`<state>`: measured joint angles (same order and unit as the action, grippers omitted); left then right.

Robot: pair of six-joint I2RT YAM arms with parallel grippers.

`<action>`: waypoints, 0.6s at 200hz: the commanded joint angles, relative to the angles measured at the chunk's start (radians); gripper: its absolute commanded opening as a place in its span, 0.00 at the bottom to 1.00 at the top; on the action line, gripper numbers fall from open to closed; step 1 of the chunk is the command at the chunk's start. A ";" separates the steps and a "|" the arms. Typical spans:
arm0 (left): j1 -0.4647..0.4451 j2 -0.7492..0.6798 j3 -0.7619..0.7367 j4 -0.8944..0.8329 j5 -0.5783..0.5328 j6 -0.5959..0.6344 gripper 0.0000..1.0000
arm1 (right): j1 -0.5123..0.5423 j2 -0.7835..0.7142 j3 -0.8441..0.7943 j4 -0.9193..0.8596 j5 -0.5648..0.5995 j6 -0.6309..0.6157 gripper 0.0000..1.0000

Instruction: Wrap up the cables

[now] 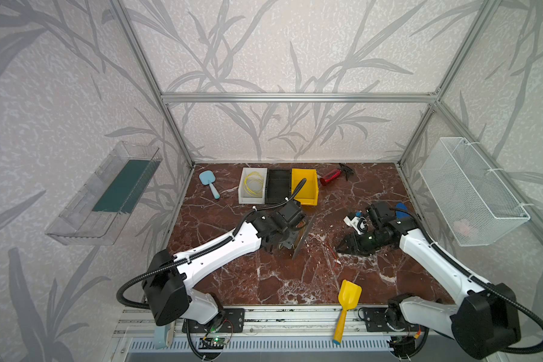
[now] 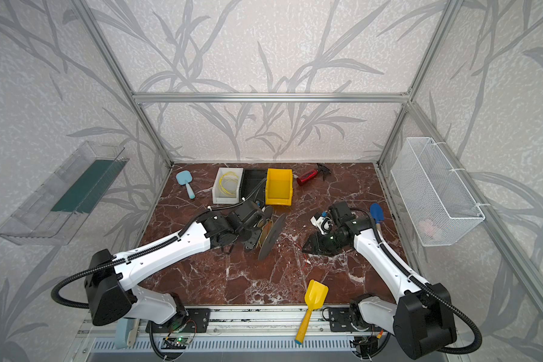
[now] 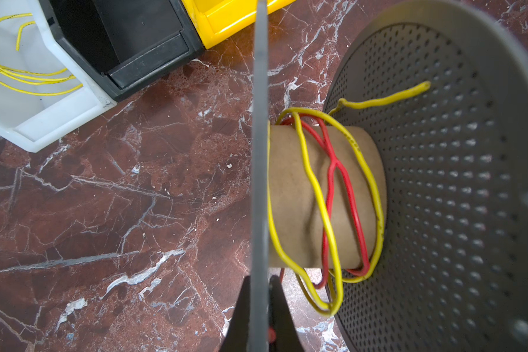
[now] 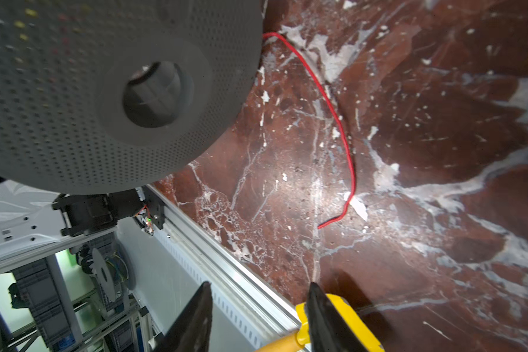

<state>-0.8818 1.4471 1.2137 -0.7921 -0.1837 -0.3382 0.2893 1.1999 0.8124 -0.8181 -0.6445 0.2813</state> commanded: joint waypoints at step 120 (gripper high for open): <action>0.243 -0.350 -0.043 0.018 0.374 -0.028 0.00 | 0.002 0.240 -0.004 0.417 -0.077 -0.021 0.67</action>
<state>-0.6552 1.1259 1.1175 -0.7959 0.0891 -0.3775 0.2897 1.3911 0.7849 -0.5411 -0.6117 0.2619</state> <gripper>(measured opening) 0.069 0.670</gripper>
